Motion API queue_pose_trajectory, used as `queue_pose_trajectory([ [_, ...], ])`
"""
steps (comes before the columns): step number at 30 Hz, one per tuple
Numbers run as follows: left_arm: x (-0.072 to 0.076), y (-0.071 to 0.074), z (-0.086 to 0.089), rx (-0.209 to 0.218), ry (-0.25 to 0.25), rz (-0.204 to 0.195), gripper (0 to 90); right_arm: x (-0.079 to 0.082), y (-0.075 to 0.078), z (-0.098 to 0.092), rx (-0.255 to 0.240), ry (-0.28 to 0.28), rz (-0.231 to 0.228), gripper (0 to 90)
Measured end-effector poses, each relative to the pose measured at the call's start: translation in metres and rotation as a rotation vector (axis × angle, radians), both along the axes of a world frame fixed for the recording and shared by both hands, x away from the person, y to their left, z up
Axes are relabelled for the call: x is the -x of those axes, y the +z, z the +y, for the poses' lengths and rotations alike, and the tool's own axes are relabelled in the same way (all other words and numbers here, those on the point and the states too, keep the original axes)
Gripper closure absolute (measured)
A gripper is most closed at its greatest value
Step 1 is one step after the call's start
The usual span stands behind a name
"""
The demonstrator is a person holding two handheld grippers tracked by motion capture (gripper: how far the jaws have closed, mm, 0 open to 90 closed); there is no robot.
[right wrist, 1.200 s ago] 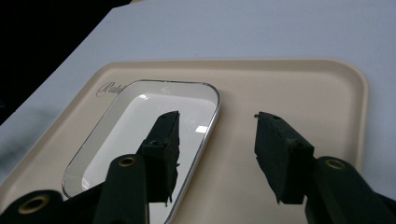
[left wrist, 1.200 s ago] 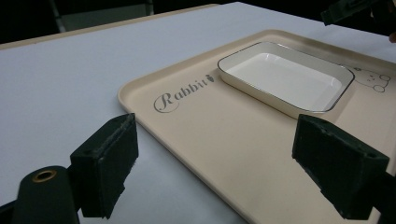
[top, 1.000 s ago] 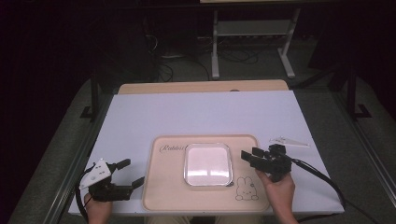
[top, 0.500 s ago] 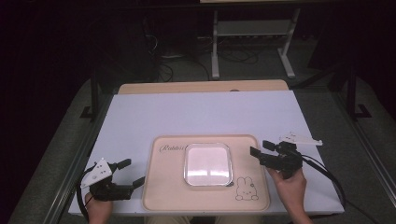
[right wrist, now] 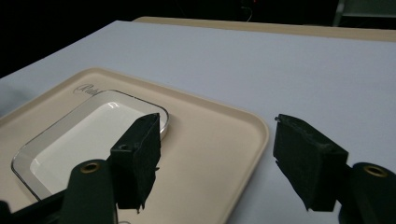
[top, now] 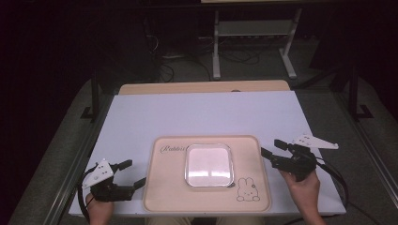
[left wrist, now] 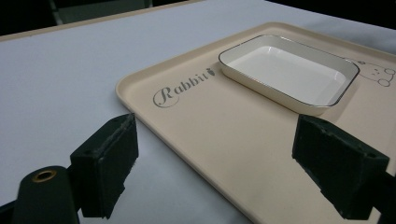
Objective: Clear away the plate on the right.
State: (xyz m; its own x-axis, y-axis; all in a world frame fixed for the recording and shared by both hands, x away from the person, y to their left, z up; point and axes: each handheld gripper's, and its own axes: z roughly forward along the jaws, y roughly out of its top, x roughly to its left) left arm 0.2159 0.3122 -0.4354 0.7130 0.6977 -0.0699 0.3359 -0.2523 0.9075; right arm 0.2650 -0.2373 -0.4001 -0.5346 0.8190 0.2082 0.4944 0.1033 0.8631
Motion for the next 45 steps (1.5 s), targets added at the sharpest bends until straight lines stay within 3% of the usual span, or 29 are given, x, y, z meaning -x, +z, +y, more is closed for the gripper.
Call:
queue_pose_trajectory([
  [21, 0.0, 0.0, 0.0, -0.005, 0.001, 0.0, 14.0, 0.018, 0.003, -0.029, 0.063, 0.001, -0.083, 25.1],
  [25, 0.0, 0.0, 0.0, -0.005, 0.001, 0.001, 14.0, 0.022, 0.003, -0.033, 0.06, 0.001, -0.09, 23.3],
  [35, 0.001, 0.0, 0.0, -0.006, 0.002, 0.003, 13.9, 0.035, -0.001, -0.035, 0.105, 0.028, -0.112, 19.3],
  [45, 0.001, 0.0, 0.0, -0.007, 0.002, 0.004, 14.0, 0.045, -0.012, -0.044, 0.109, 0.014, -0.103, 18.8],
])
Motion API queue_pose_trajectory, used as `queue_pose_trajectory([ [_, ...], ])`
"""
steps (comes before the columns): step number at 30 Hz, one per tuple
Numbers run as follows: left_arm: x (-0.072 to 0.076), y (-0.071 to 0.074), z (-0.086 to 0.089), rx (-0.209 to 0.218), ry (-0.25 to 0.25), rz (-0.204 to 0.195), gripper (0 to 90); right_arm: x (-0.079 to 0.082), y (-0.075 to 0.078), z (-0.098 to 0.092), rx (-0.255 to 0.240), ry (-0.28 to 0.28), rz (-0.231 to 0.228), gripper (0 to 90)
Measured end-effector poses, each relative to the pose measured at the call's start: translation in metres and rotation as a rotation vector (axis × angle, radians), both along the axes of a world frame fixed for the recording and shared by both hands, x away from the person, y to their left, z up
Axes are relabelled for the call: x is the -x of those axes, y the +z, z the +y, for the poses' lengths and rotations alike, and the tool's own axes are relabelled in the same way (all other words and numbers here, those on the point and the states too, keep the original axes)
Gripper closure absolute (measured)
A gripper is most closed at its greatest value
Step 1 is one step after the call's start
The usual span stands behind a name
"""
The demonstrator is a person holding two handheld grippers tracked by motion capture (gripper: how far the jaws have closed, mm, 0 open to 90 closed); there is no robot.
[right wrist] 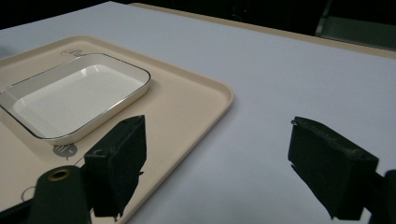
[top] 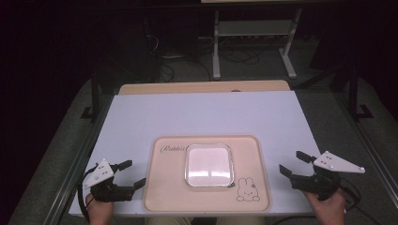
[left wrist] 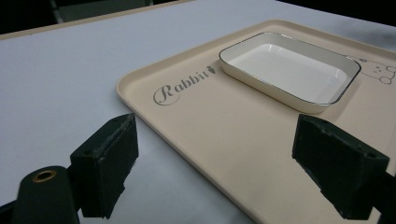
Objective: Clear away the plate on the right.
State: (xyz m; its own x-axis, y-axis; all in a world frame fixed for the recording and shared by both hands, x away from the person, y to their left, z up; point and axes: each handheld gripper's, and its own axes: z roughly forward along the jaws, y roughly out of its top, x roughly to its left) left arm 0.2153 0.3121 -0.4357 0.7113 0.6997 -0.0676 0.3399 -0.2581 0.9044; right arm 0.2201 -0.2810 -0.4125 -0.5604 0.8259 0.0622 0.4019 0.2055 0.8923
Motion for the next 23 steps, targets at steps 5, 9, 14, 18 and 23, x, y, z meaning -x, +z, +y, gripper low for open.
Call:
queue_pose_trajectory([
  [5, 0.0004, 0.0005, 0.0007, 0.0, 0.001, -0.002, 14.0, 0.002, -0.0033, -0.0032, 0.008, -0.006, -0.001, 18.8],
  [9, 0.001, 0.0007, 0.0006, 0.003, 0.0, -0.004, 14.0, 0.0036, -0.003, -0.0039, -0.002, -0.01, -0.006, 18.8],
  [14, 0.0007, 0.0006, 0.0001, -0.001, -0.004, 0.001, 14.0, 0.0049, -0.0031, -0.0025, 0.01, 0.007, -0.012, 19.2],
  [18, 0.001, 0.0009, 0.0003, 0.004, -0.004, -0.001, 14.0, 0.0053, -0.0031, -0.002, 0.018, 0.013, -0.014, 19.2],
  [23, 0.0008, 0.0011, 0.0022, 0.008, -0.002, -0.001, 14.0, 0.0058, -0.0027, -0.0023, 0.023, 0.007, -0.021, 19.2],
])
